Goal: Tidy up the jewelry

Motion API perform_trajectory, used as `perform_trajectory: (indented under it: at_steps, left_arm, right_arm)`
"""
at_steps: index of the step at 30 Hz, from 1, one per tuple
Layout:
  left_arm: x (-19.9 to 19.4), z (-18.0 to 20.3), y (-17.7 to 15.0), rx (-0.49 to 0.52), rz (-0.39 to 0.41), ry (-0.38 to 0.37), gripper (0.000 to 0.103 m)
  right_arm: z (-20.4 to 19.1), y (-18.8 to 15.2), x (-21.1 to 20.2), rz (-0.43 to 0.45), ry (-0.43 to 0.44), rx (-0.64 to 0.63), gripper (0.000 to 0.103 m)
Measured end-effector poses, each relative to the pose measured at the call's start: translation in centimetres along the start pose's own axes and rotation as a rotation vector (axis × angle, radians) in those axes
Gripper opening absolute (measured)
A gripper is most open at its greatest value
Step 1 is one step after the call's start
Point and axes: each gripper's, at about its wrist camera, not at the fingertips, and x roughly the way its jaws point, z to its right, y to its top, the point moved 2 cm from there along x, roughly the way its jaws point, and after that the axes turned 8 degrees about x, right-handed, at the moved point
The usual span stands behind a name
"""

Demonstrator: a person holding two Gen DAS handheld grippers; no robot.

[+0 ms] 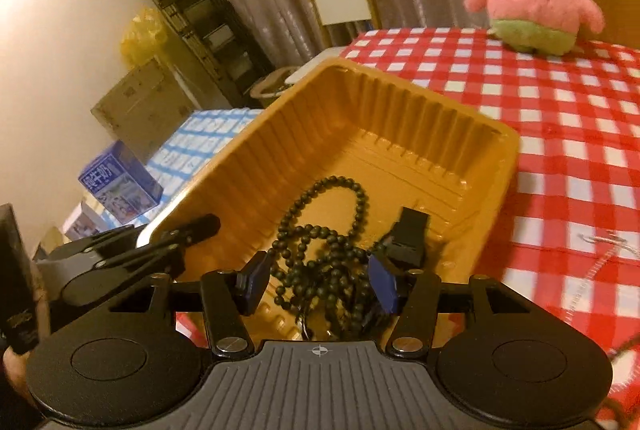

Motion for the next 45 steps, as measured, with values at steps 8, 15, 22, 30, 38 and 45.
perform_trajectory:
  at_steps: [8, 15, 22, 30, 38, 45]
  left_arm:
    - [-0.2, 0.1, -0.2, -0.001, 0.0, -0.003, 0.011]
    - [-0.5, 0.3, -0.4, 0.003, -0.004, -0.004, 0.01]
    - [-0.6, 0.3, -0.4, 0.006, -0.007, -0.001, 0.011]
    - [-0.7, 0.3, -0.3, 0.012, -0.005, 0.002, 0.011]
    - [-0.7, 0.3, -0.2, 0.014, -0.004, 0.002, 0.01]
    - [-0.7, 0.3, -0.2, 0.014, -0.004, 0.002, 0.01]
  right_arm:
    - [2.0, -1.2, -7.9, 0.159, -0.111, 0.029, 0.055]
    - [6.4, -4.2, -12.4, 0.155, -0.287, 0.113, 0.055]
    - [8.4, -7.0, -13.6, 0.102, -0.366, 0.171, 0.055]
    - [8.1, -8.1, -11.9, 0.056, -0.392, 0.126, 0.055]
    - [7.4, -7.6, -11.3, 0.051, -0.379, 0.096, 0.055]
    - [7.2, -7.5, -10.5, 0.041, -0.372, 0.079, 0.055]
